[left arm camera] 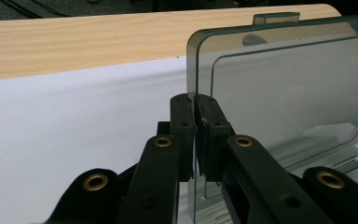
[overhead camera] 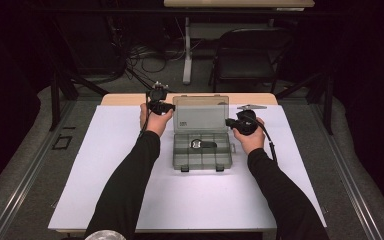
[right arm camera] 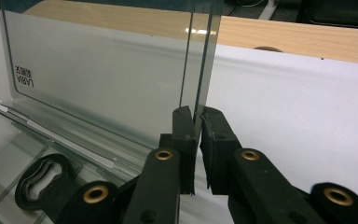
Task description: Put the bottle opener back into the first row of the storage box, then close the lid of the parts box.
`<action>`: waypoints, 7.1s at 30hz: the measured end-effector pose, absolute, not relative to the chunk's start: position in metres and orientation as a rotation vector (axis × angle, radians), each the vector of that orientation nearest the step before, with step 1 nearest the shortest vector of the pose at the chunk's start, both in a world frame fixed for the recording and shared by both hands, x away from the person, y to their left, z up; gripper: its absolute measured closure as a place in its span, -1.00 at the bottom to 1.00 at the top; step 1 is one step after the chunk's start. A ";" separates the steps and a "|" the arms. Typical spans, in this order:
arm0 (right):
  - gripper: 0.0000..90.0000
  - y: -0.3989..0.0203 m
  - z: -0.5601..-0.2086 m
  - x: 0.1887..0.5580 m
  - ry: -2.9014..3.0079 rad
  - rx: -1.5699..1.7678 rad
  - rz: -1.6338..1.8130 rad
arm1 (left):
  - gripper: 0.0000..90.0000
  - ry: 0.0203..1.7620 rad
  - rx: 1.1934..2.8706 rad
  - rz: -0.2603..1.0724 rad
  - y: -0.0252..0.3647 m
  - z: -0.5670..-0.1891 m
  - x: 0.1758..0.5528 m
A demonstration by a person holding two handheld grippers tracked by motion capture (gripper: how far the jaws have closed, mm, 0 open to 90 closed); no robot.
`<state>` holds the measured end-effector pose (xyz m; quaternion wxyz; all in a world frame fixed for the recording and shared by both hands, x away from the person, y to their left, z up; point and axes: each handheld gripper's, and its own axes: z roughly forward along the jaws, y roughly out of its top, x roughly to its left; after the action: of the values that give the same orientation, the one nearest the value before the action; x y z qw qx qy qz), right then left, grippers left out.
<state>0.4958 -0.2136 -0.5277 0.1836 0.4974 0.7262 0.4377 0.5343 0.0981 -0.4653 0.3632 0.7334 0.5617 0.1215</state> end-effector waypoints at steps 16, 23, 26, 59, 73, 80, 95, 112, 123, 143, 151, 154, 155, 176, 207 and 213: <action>0.88 -0.213 -0.527 0.495 2.045 1.396 1.227 | 0.93 1.459 1.875 0.323 0.097 -0.465 0.532; 0.88 -0.212 -0.527 0.495 2.044 1.396 1.224 | 0.94 1.470 1.864 0.327 0.096 -0.465 0.531; 0.87 -0.213 -0.527 0.495 2.044 1.393 1.225 | 0.94 1.473 1.862 0.324 0.096 -0.464 0.531; 0.48 -0.209 -0.483 0.467 2.102 1.331 1.201 | 0.95 1.404 1.853 0.424 0.093 -0.459 0.507; 0.85 -0.202 -0.471 0.458 2.111 1.309 1.174 | 0.96 1.362 1.822 0.454 0.096 -0.461 0.487; 0.99 -0.199 -0.464 0.455 2.140 1.276 1.193 | 0.96 1.343 1.807 0.473 0.097 -0.461 0.474; 1.00 -0.181 -0.449 0.450 2.206 1.235 1.205 | 0.95 1.318 1.802 0.484 0.099 -0.463 0.456; 1.00 -0.155 -0.408 0.456 2.231 1.188 1.225 | 0.95 1.313 1.802 0.501 0.098 -0.465 0.447; 1.00 -0.142 -0.403 0.475 2.206 1.206 1.199 | 0.95 1.307 1.803 0.497 0.099 -0.466 0.446; 1.00 -0.137 -0.410 0.480 2.233 1.224 1.175 | 0.60 1.256 1.807 0.439 0.108 -0.462 0.435; 1.00 -0.135 -0.412 0.477 2.248 1.213 1.185 | 0.60 1.241 1.824 0.411 0.117 -0.464 0.421; 1.00 -0.134 -0.414 0.475 2.259 1.212 1.183 | 0.69 1.230 1.827 0.393 0.117 -0.462 0.417; 1.00 -0.134 -0.414 0.475 2.262 1.203 1.183 | 0.73 1.222 1.831 0.388 0.117 -0.461 0.415; 1.00 -0.137 -0.426 0.458 2.325 1.183 1.189 | 1.00 1.110 1.879 0.297 0.078 -0.462 0.404; 1.00 -0.136 -0.446 0.432 2.387 1.153 1.225 | 1.00 1.070 1.923 0.259 0.051 -0.477 0.385; 1.00 -0.136 -0.450 0.429 2.395 1.159 1.222 | 1.00 1.070 1.930 0.257 0.050 -0.481 0.382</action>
<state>0.4288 -0.1361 -0.4504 0.1065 0.3936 0.8134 0.4149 0.3823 0.0503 -0.4815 0.4438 0.7786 0.4314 0.1038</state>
